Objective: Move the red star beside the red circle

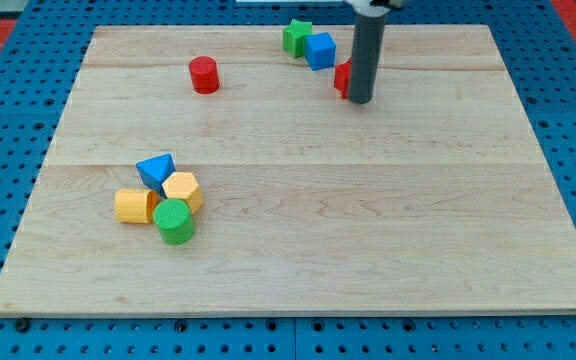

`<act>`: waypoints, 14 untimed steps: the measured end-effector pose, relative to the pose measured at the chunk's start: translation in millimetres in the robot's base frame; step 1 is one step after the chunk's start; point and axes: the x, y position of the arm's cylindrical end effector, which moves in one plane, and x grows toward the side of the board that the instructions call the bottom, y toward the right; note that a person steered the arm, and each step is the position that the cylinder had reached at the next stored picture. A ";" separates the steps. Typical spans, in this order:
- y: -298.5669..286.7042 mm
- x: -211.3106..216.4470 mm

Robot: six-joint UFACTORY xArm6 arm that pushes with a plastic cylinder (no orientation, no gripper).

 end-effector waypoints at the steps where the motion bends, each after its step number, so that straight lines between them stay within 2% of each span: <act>1: -42.2 -46.2; 2: -117.1 -46.8; 3: -71.8 -37.8; 4: 17.9 -29.6; 5: 48.3 -96.1; 6: 39.5 -131.8; 8: 17.1 -131.7; 9: 0.7 -125.9; 11: -118.0 -60.6; 12: -121.4 -58.6; 13: -99.3 -45.3; 14: -136.3 -52.3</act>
